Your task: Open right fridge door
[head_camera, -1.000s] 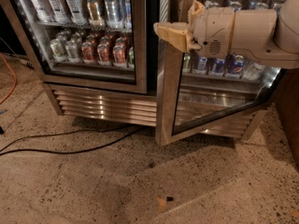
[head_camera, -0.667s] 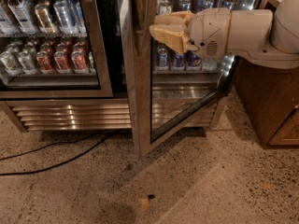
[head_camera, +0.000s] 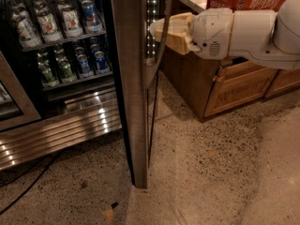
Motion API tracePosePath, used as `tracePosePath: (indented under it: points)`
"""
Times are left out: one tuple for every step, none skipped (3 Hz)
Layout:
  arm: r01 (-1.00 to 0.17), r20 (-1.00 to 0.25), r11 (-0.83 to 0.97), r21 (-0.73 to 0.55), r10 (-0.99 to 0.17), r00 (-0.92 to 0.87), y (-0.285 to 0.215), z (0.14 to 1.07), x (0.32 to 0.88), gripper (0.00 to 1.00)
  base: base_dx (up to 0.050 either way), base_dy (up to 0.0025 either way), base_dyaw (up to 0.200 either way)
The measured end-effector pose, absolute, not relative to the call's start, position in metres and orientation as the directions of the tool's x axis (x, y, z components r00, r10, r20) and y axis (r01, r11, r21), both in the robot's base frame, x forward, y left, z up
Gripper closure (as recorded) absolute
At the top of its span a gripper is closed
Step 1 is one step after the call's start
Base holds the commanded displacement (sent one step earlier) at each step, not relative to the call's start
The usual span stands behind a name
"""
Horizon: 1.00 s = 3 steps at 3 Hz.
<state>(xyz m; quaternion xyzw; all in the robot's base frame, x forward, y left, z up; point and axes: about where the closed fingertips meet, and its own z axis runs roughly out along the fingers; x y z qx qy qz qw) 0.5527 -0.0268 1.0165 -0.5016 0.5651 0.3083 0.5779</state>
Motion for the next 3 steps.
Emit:
tracePosePath:
  points:
    - [-0.923,-0.963,0.307,-0.231,-0.211,0.170,-0.027,1.016,0.553,1.00,0.000,0.00000,0.000]
    - [-0.932,-0.978,0.330,-0.146,-0.192,0.085,-0.027,0.972,0.566,1.00,0.000,0.00000,0.000]
    - [-0.927,-0.986,0.365,-0.091,-0.165,0.033,-0.025,0.940,0.568,1.00,0.000,0.00000,0.000]
